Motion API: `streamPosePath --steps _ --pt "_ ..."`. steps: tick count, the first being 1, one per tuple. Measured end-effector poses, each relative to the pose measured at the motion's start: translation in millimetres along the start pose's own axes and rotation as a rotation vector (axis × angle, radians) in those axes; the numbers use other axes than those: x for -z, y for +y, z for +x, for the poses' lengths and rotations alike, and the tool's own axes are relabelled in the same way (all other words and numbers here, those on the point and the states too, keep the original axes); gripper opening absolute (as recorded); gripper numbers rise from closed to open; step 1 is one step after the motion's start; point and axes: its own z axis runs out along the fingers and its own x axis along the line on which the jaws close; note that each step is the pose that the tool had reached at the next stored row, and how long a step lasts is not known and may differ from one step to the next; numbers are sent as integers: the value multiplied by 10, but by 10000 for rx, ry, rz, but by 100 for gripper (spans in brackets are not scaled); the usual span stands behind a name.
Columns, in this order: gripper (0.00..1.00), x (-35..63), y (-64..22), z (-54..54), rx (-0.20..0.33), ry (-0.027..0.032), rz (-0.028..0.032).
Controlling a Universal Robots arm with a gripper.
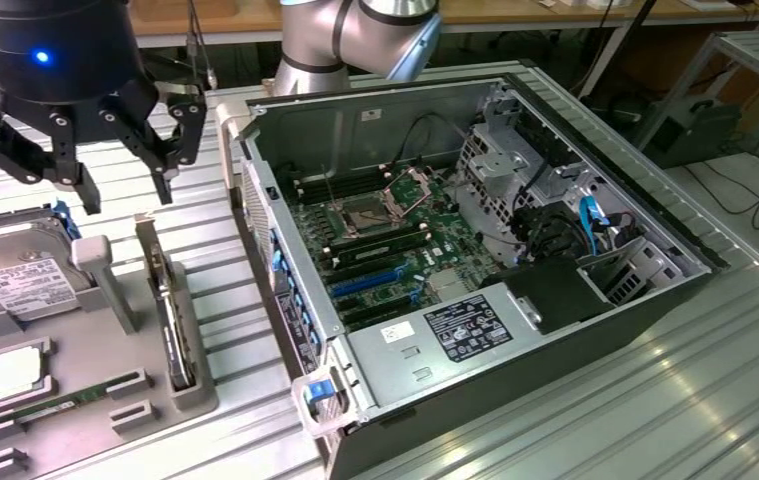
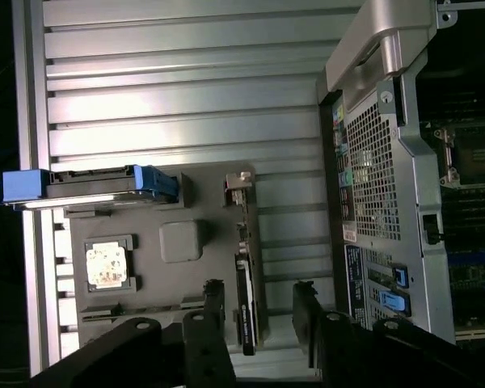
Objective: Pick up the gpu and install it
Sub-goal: 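Pick up the gpu and move the gpu toward the slot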
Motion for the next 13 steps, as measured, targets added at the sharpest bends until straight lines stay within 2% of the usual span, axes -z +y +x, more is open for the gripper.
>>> streamPosePath --steps 1,2,3,5,8,11,13 --pt "60 0 0 0 6 -16 239" --pt "66 -4 0 0 17 -8 465" --pt "66 -14 -2 0 30 20 511" --pt "66 -24 0 1 116 110 527" --pt "66 -38 2 1 418 167 523" --pt "66 -74 -2 2 930 248 518" --pt "66 -127 -8 3 954 285 519"
